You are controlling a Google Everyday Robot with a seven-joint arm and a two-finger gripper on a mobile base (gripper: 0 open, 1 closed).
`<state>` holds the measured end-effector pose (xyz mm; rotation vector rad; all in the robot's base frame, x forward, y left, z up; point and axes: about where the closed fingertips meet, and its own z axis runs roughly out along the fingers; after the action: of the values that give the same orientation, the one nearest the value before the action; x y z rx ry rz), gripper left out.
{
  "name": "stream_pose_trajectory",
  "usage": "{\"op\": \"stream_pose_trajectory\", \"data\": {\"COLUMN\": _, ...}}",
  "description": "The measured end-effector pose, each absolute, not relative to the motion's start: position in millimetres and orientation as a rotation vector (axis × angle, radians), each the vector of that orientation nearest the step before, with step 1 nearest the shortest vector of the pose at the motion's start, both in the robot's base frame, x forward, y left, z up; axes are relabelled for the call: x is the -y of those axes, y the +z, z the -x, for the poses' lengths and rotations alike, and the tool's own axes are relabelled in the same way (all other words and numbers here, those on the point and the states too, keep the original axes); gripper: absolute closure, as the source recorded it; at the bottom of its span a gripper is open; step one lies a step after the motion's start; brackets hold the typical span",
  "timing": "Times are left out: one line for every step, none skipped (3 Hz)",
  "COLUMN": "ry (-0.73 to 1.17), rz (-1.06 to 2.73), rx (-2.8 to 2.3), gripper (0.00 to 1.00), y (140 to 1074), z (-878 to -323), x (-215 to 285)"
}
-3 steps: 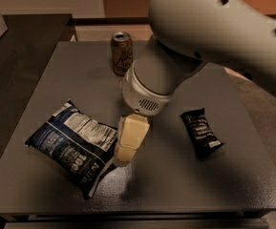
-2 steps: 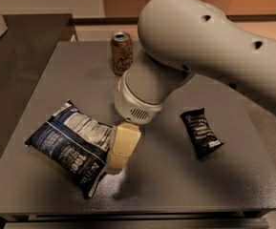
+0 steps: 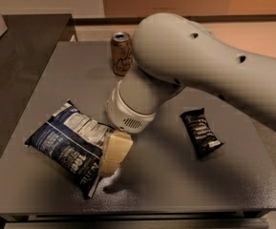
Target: Move blue chip bag near orange can
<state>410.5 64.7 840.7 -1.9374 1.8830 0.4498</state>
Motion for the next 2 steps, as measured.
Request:
{"op": "stream_pose_trajectory", "data": {"ry": 0.465, "rz": 1.935, "rx": -1.883, "gripper": 0.28, "y": 838.3, "z": -408.4, "x": -69.2}}
{"op": "stream_pose_trajectory", "data": {"ry": 0.469, "rz": 1.915, "rx": -1.888, "gripper": 0.51, "y": 839.4, "z": -413.1, "x": -67.5}}
